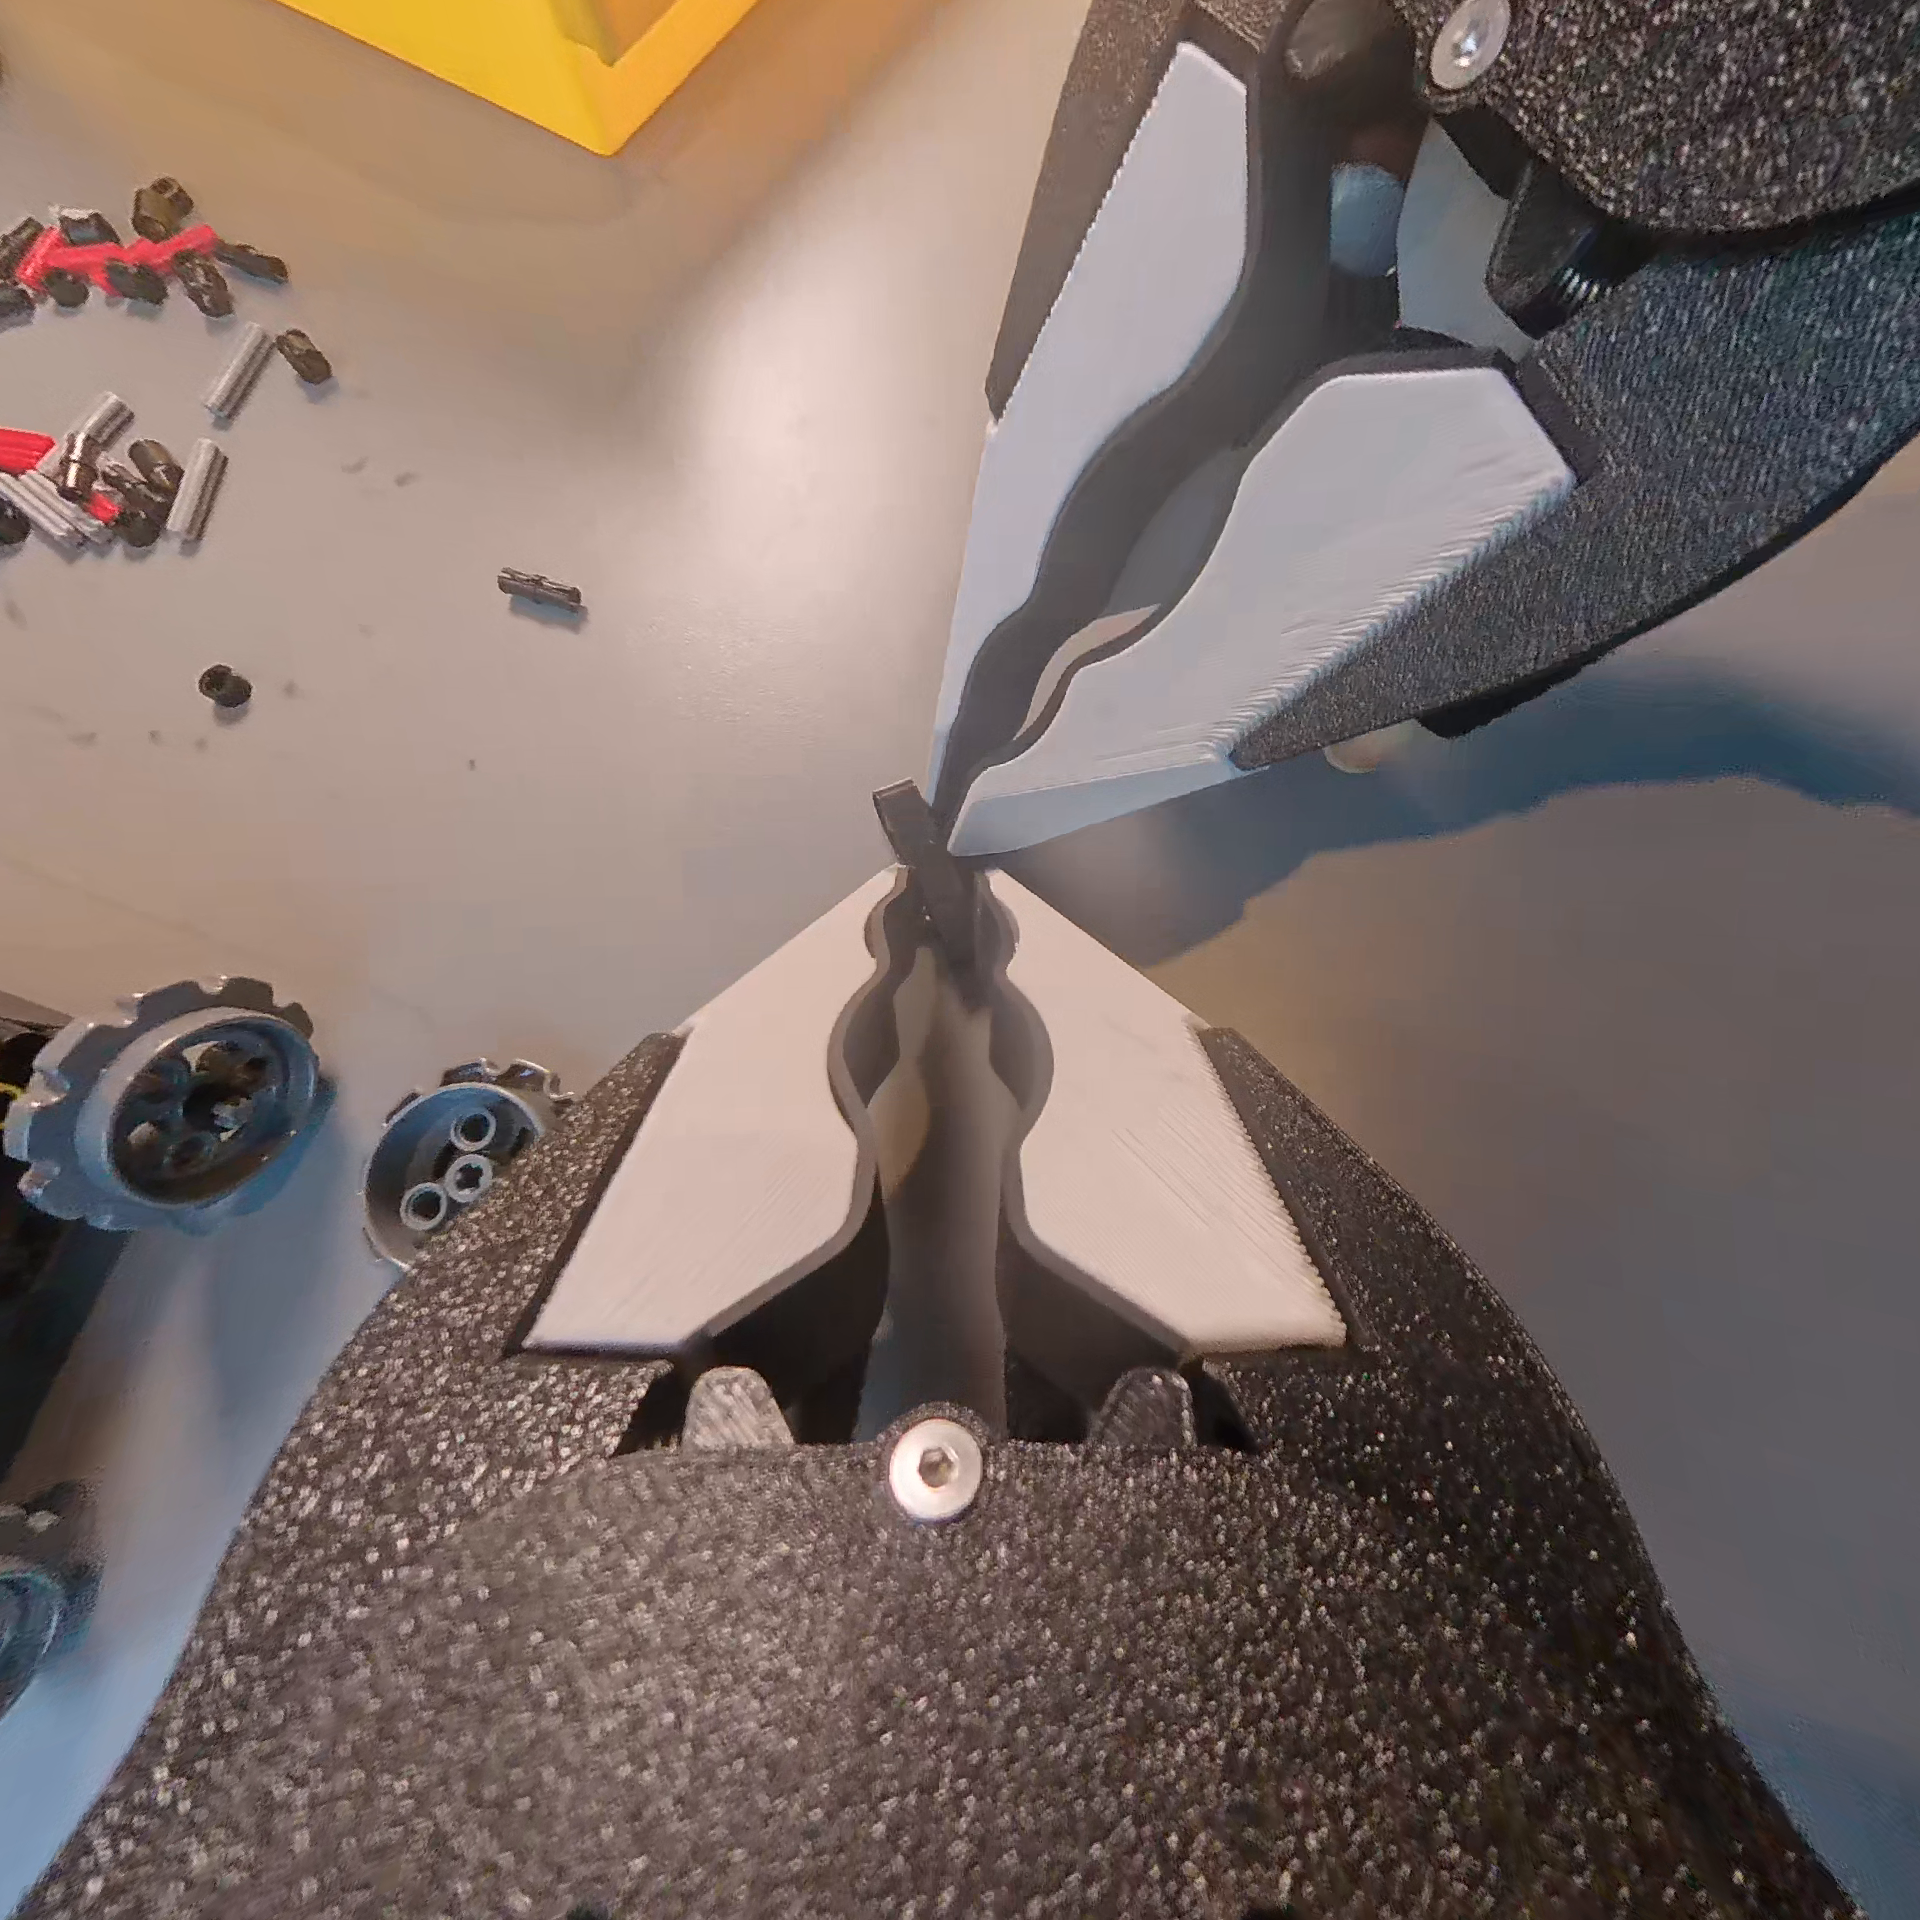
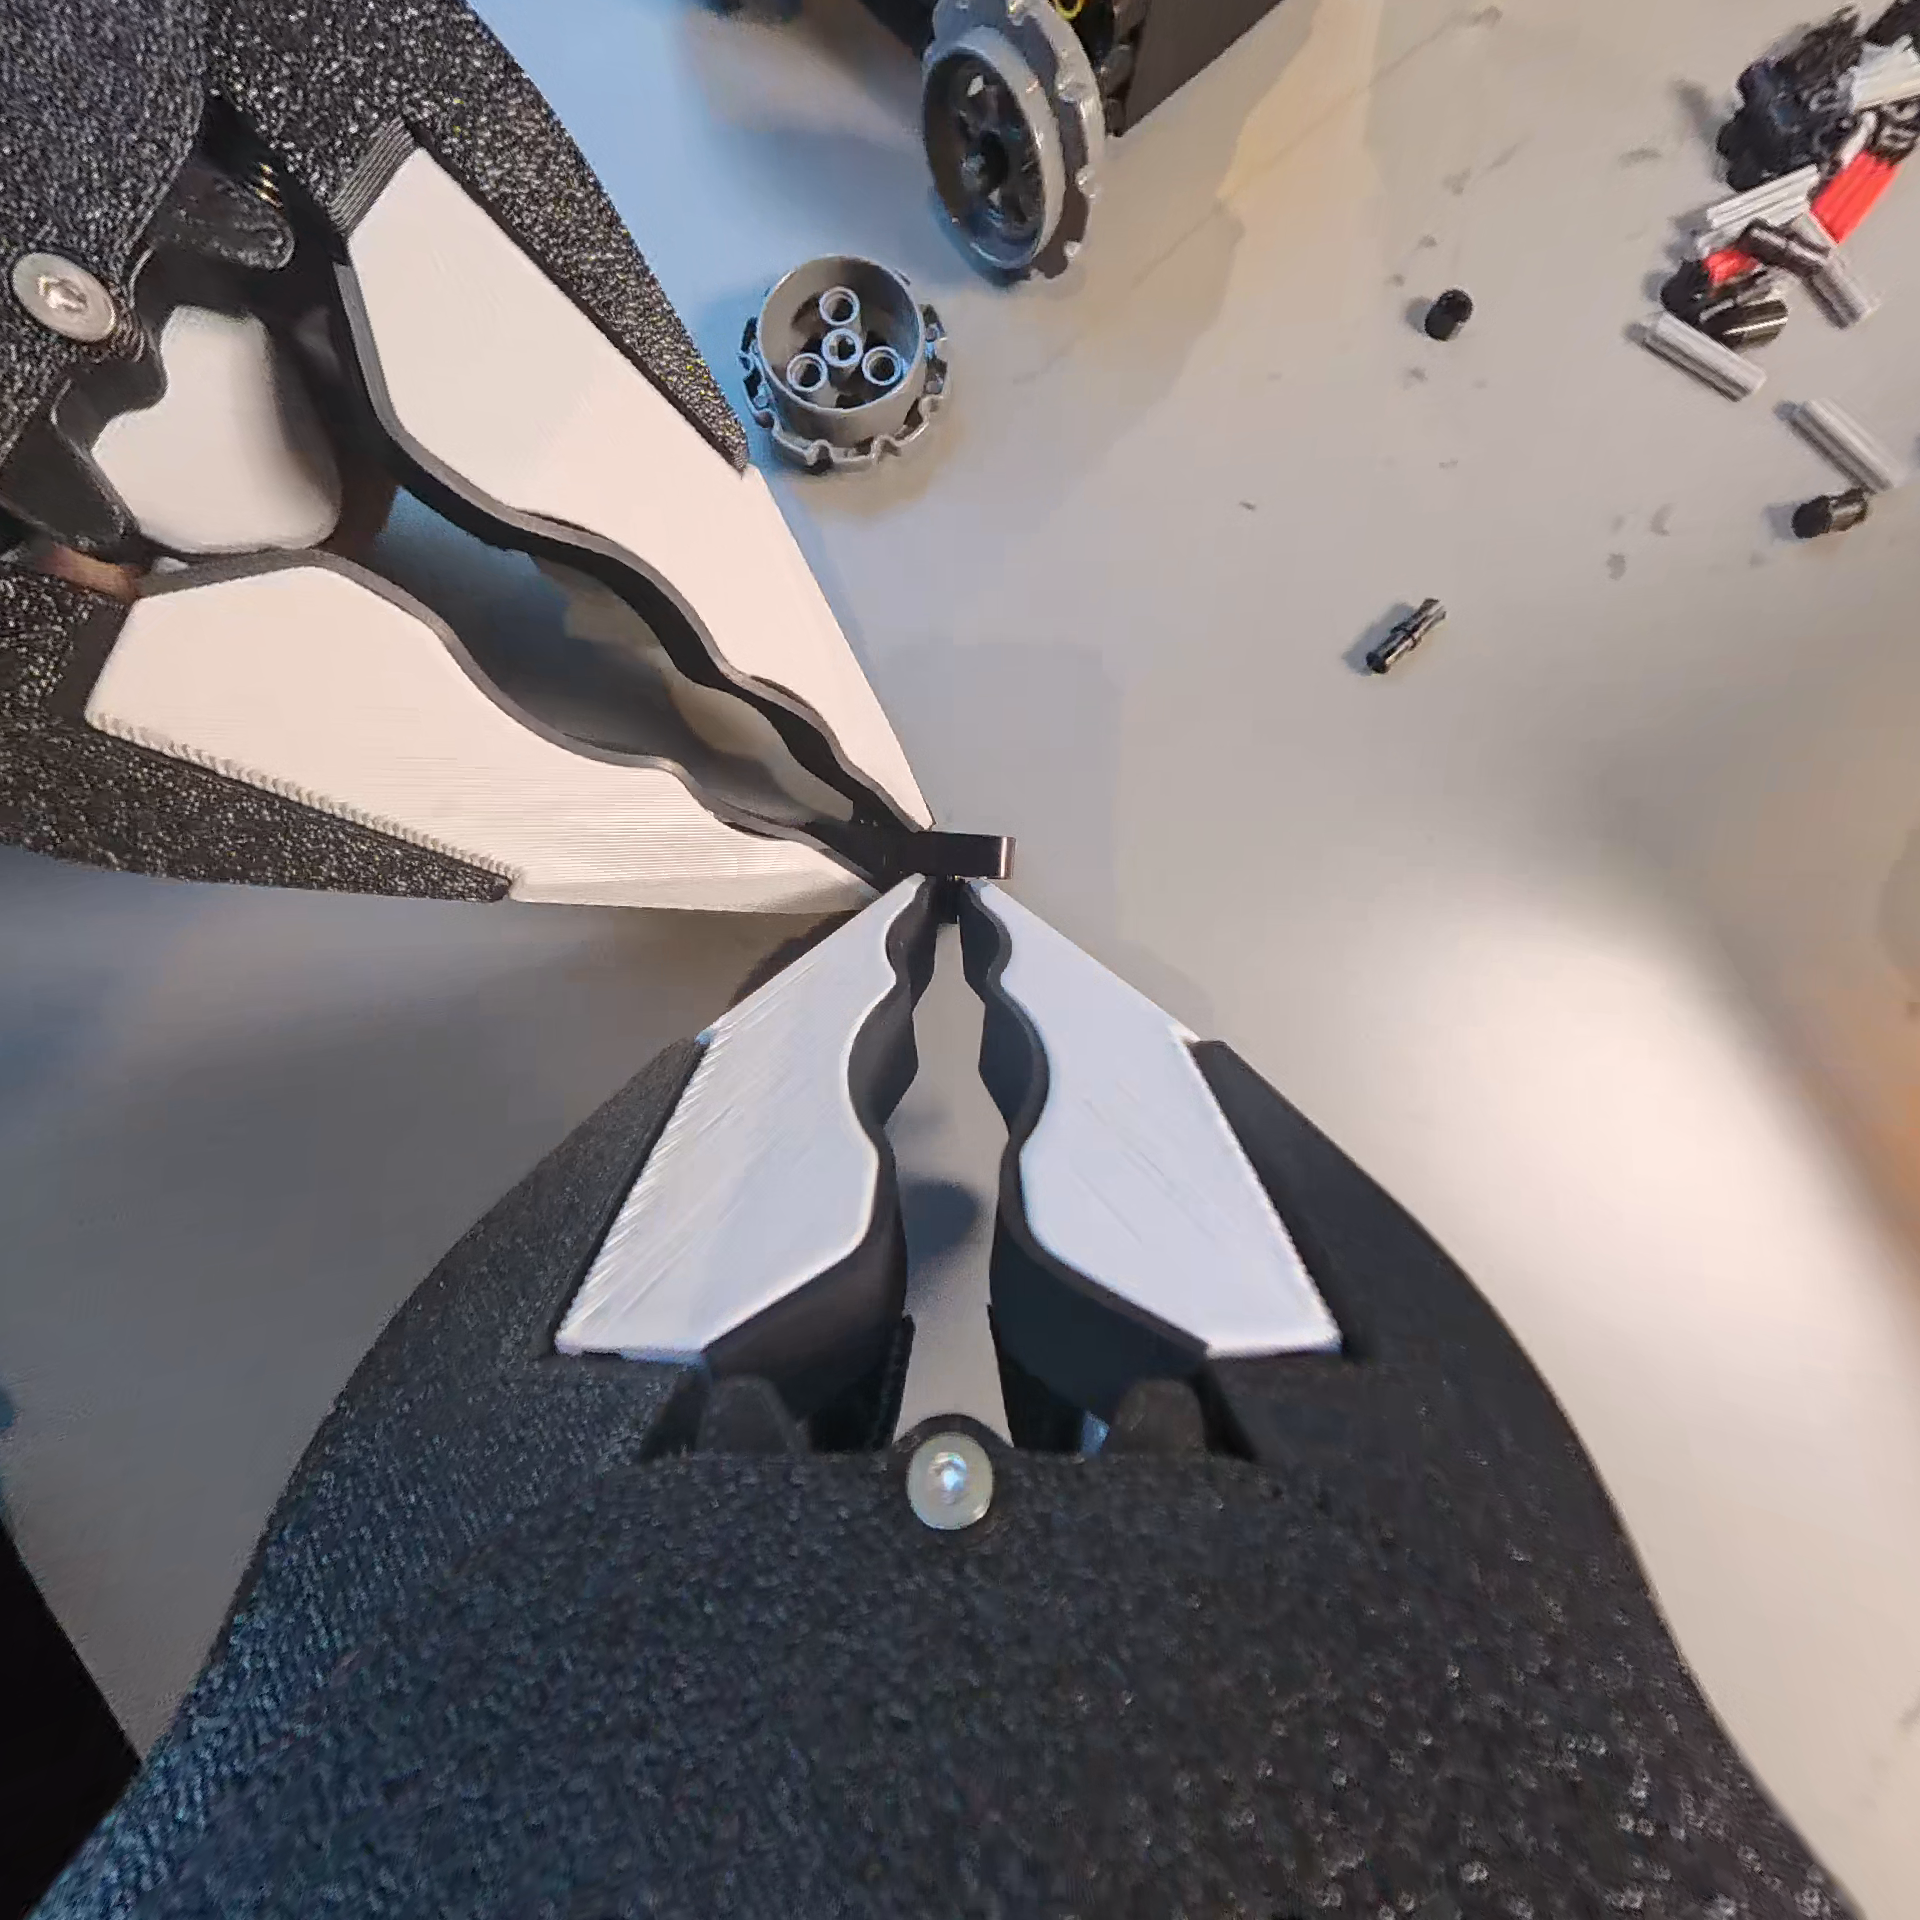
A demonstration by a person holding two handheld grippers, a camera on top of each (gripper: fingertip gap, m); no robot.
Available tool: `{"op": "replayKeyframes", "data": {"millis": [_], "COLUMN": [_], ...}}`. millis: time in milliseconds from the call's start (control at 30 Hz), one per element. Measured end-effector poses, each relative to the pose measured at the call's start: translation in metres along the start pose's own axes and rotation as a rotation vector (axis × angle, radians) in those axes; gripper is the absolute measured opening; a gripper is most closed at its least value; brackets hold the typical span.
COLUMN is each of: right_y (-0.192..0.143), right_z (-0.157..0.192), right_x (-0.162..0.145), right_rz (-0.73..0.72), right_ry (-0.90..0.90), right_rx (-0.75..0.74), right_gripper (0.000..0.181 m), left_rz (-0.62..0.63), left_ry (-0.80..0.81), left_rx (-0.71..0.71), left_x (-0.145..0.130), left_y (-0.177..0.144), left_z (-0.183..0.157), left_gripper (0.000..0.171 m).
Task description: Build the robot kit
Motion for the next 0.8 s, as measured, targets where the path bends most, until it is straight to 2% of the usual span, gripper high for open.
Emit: {"op": "replayKeyframes", "data": {"millis": [167,267,333,400,500,567,633,800], "right_y": [0.0,-0.006,-0.013,-0.018,-0.026,-0.026,-0.021,-0.004], "right_z": [-0.003,-0.002,-0.002,-0.001,-0.007,-0.01,-0.007,-0.01], "right_x": [0.0,-0.003,-0.003,-0.004,-0.001,0.003,0.006,0.01], "right_rz": [-0.031,-0.049,-0.074,-0.084,-0.085,-0.069,-0.044,0.06], "right_ry": [-0.016,-0.022,-0.035,-0.093,-0.269,-0.406,-0.491,-0.579], "right_rx": [0.045,0.08,0.092,0.098,0.094,0.124,0.21,0.363], "right_gripper": [0.008,0.018,0.019,0.019,0.021,0.03,0.042,0.046], "left_rz": [-0.007,-0.008,-0.012,-0.021,-0.02,0.002,0.015,-0.006], "left_ry": [-0.007,0.001,-0.007,-0.012,-0.015,-0.004,0.007,-0.006], "left_rx": [0.025,0.03,0.012,0.014,0.01,-0.006,0.004,0.06], "left_x": [-0.001,-0.002,-0.002,-0.001,-0.003,-0.009,-0.014,-0.013], "left_y": [0.001,0.0,-0.003,-0.007,-0.015,-0.016,-0.013,-0.015], "left_z": [0.004,0.006,0.008,0.012,0.017,0.015,0.017,0.03], "left_gripper": [0.009,0.019,0.026,0.028,0.03,0.032,0.032,0.029]}}
Point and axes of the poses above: each gripper's, where its closed fingertips meet, y out along the fingers, x out of its top, z = x × y across the jaws, the point moved 3 cm from there along -y, back along the fingers, and after that the axes turned 15 degrees about x, right-handed, at the moved point
